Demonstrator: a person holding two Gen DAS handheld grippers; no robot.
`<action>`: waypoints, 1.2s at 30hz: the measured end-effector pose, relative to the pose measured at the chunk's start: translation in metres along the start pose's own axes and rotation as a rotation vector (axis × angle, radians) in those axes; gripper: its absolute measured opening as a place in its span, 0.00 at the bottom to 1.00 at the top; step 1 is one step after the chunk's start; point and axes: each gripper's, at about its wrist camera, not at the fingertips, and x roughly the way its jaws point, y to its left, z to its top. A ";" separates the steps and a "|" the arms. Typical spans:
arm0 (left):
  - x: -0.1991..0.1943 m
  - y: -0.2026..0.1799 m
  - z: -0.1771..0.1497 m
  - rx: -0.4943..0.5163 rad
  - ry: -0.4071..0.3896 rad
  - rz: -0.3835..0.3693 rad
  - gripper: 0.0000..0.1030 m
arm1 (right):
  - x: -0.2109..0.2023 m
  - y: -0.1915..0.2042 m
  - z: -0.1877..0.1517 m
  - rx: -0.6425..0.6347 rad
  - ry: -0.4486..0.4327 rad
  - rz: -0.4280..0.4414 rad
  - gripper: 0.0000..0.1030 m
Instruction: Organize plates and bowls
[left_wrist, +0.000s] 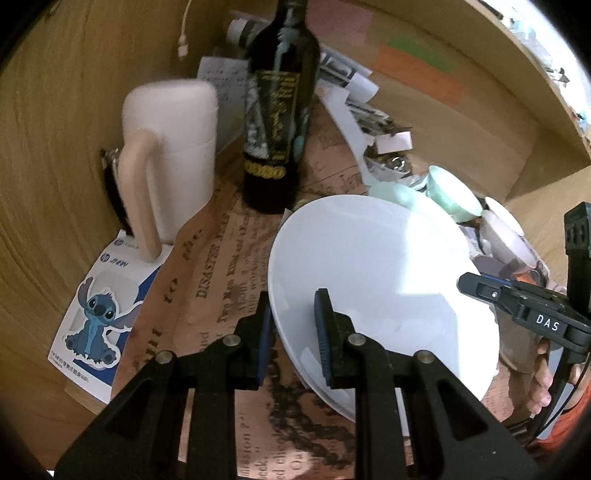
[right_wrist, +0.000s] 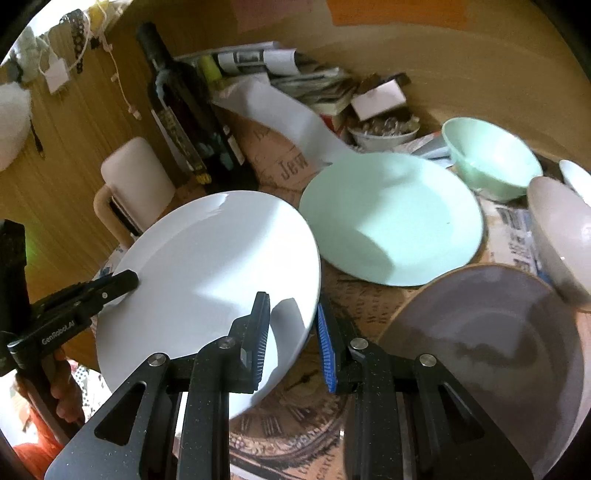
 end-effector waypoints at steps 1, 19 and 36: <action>-0.001 -0.003 0.001 0.002 -0.004 -0.005 0.21 | -0.002 -0.001 0.000 -0.001 -0.005 -0.001 0.22; -0.006 -0.063 0.008 0.054 -0.039 -0.069 0.21 | -0.059 -0.038 -0.008 0.027 -0.109 -0.049 0.22; 0.008 -0.123 0.004 0.117 -0.009 -0.129 0.21 | -0.098 -0.086 -0.030 0.102 -0.156 -0.082 0.22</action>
